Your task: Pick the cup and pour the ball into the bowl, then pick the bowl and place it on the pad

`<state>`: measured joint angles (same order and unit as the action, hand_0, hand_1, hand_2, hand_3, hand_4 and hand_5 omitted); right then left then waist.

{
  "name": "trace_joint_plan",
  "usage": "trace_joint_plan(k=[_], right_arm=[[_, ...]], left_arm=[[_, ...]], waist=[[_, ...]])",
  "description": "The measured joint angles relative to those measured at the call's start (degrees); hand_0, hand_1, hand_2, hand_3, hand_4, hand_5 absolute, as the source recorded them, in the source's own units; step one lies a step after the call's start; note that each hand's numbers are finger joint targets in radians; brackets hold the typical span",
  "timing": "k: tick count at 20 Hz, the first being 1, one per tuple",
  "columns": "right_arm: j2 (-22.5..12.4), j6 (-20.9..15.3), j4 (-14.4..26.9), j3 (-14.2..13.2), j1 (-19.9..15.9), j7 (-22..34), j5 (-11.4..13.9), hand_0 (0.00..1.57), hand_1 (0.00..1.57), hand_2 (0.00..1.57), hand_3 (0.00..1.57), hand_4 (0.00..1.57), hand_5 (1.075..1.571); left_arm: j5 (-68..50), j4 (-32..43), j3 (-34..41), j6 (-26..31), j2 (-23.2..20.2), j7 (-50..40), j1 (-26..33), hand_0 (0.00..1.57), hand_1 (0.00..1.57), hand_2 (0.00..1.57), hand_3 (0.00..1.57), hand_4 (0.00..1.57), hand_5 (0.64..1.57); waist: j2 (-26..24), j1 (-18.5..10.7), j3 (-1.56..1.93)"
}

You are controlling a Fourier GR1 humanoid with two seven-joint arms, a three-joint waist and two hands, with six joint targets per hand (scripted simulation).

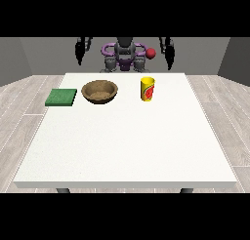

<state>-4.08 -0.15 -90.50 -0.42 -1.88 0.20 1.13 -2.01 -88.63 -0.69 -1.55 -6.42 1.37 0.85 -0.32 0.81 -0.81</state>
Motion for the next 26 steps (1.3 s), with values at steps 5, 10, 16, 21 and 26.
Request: trace_joint_plan(k=[5, 10, 16, 21, 26], right_arm=[[-1.3, 0.3, -3.4, -0.4, -0.7, 2.9, -0.3, 0.00, 0.00, 0.00, 0.00, 0.62, 1.559], [-2.5, 1.5, -4.4, -3.9, 0.9, 9.0, -5.2, 0.00, 0.00, 0.00, 0.00, 0.59, 1.562], [-3.0, 2.6, -8.4, -6.1, 3.3, 10.9, -8.6, 0.00, 0.00, 0.00, 0.00, 0.52, 1.563], [-3.8, 3.8, -9.4, -8.7, 2.4, 9.4, -10.9, 0.00, 0.00, 0.00, 0.00, 0.37, 1.563], [-3.4, 4.4, -8.2, -8.9, -0.8, 4.2, -10.5, 0.00, 0.00, 0.00, 0.00, 0.29, 1.569]], left_arm=[[-0.2, -3.2, 0.3, 0.2, -1.5, -2.9, -0.1, 0.00, 0.00, 0.00, 0.00, 0.00, 1.535], [-2.0, -9.4, -7.7, -5.4, 3.2, -13.6, 0.1, 0.00, 0.00, 0.00, 0.00, 0.00, 1.532], [-0.7, -17.5, -13.8, -13.5, 5.2, -21.3, -1.7, 0.00, 0.00, 0.00, 0.00, 0.00, 1.527], [1.0, -20.2, -14.7, -14.0, 5.6, -19.4, -1.7, 0.00, 0.00, 0.00, 0.00, 0.00, 1.519], [0.5, -15.1, -9.6, -11.9, 4.3, -11.8, -7.0, 0.00, 0.00, 0.00, 0.00, 0.00, 1.500]], waist=[[-8.8, -0.2, 0.56], [-15.4, 0.1, 0.83], [-13.1, 0.4, 0.84], [-7.9, -0.1, 0.83], [0.0, 1.1, 0.82]])
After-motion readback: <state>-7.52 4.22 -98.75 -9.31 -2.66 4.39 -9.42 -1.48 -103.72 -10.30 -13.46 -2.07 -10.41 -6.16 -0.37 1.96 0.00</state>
